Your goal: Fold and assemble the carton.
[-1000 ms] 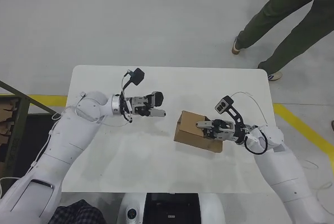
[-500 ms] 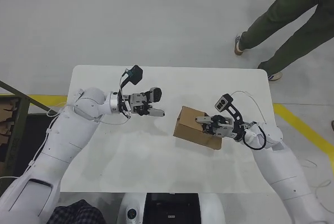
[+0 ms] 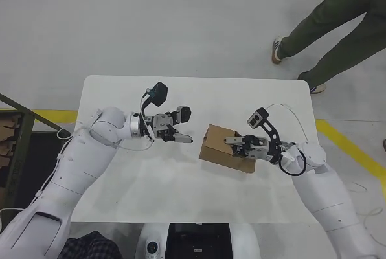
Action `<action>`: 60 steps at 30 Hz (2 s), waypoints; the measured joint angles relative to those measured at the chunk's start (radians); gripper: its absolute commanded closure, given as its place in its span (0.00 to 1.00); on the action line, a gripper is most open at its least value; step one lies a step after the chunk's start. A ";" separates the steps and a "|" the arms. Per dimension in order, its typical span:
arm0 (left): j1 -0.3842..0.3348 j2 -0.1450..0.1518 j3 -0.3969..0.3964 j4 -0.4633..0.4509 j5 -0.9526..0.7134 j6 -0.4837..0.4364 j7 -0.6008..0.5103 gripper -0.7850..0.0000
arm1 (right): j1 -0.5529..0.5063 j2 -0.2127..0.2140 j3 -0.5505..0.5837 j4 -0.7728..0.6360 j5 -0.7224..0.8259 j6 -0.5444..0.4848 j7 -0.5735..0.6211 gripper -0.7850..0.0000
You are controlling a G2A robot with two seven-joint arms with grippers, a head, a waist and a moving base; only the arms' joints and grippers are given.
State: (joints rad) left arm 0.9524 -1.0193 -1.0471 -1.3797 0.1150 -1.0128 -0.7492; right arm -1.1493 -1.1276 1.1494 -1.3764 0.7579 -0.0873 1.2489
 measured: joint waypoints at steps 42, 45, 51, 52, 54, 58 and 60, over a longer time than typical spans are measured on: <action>-0.154 0.113 0.481 0.036 0.795 0.000 1.057 0.00 | 0.028 -0.018 -0.062 0.078 -0.086 -0.107 0.011 1.00; -0.184 0.123 0.526 0.035 0.748 0.000 1.034 0.00 | 0.031 -0.019 -0.068 0.076 -0.096 -0.107 0.002 1.00; -0.231 0.130 0.593 0.048 0.676 0.000 0.981 0.00 | 0.036 -0.020 -0.075 0.070 -0.112 -0.101 0.002 1.00; -0.236 0.130 0.599 0.050 0.666 0.000 0.978 0.00 | 0.036 -0.020 -0.075 0.069 -0.114 -0.099 0.002 1.00; -0.247 0.129 0.611 0.055 0.648 0.000 0.969 0.00 | 0.035 -0.019 -0.074 0.065 -0.120 -0.095 0.001 1.00; -0.262 0.126 0.630 0.057 0.639 0.000 0.954 0.00 | 0.032 -0.018 -0.072 0.059 -0.129 -0.089 -0.005 1.00; -0.268 0.124 0.638 0.059 0.644 0.000 0.952 0.06 | 0.031 -0.018 -0.073 0.056 -0.133 -0.084 -0.011 1.00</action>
State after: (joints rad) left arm 0.6842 -0.8950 -0.4091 -1.3202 0.7587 -1.0123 0.2023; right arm -1.1185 -1.1453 1.0761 -1.3209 0.6254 -0.1712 1.2380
